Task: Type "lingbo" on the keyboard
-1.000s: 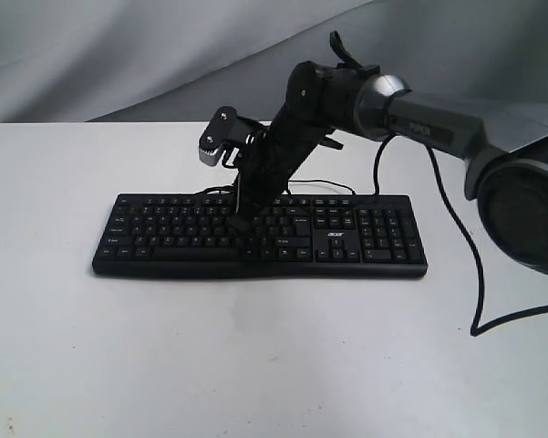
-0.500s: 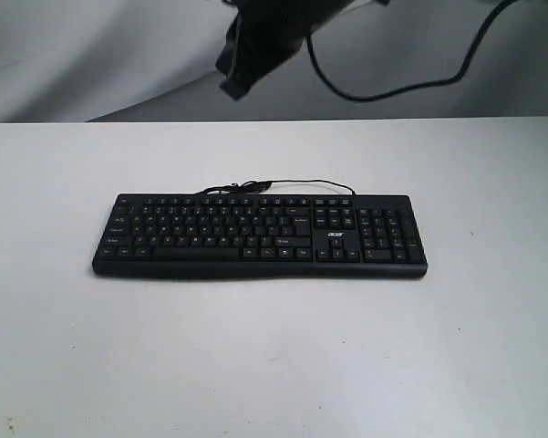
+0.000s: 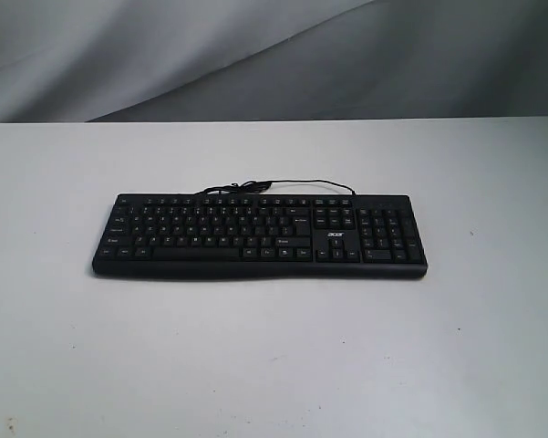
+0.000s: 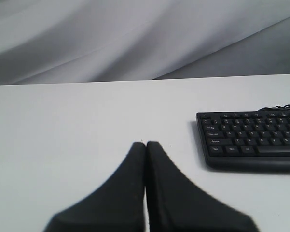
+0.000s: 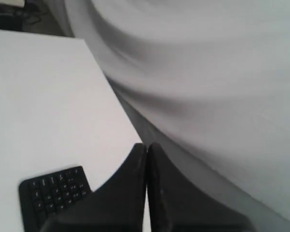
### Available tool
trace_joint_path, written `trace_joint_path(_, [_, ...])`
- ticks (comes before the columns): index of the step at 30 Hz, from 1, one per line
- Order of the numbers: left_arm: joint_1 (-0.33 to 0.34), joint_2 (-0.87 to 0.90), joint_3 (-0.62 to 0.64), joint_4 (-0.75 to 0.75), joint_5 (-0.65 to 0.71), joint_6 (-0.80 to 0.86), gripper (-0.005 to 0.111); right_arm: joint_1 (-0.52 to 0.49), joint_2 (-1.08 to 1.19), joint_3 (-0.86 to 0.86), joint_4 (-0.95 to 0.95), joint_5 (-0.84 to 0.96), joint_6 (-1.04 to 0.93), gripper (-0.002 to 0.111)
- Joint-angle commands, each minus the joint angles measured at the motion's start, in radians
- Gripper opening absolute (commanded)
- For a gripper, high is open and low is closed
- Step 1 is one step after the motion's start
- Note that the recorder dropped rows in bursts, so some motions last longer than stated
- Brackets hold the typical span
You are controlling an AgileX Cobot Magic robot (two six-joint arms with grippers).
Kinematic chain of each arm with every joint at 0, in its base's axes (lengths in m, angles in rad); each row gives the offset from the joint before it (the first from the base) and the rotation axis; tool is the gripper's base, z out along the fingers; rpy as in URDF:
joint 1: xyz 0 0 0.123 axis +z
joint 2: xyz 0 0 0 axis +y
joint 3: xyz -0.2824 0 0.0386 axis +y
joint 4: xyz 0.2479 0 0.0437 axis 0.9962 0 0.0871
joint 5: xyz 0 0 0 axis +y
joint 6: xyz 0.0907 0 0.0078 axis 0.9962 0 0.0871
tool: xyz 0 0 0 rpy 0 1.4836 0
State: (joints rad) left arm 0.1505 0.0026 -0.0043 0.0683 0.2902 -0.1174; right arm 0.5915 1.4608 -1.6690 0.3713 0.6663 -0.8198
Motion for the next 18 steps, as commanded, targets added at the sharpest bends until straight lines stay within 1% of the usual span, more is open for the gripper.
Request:
trace_joint_path(1, [0.002,-0.003,0.004,-0.008,-0.005,-0.004,0.001,0.049,-0.222,0.284,-0.003,-0.281,0.007,0.0])
trace_joint_path(4, [0.002,-0.003,0.004,-0.008,-0.005,-0.004,0.001,0.086,-0.361,0.477,-0.003,-0.494,0.007,0.0])
trace_joint_path(6, [0.002,-0.003,0.004,-0.008,-0.005,-0.004,0.001,0.096,-0.448,0.589,0.009,-0.576,0.009,0.0])
trace_joint_path(8, [0.002,-0.003,0.004,-0.008,-0.005,-0.004,0.001,0.096,-0.52,0.689,0.023,-0.596,0.007,0.0])
trace_joint_path(11, [0.002,-0.003,0.004,-0.008,-0.005,-0.004,0.001,0.094,-0.61,0.787,0.021,-0.656,0.006,0.0])
trace_joint_path(14, [0.002,-0.003,0.004,-0.008,-0.005,-0.004,0.001,0.094,-0.686,0.831,0.021,-0.643,0.006,0.0])
trace_joint_path(18, [0.002,-0.003,0.004,-0.008,-0.005,-0.004,0.001,0.094,-0.77,0.841,0.035,-0.628,0.029,0.0])
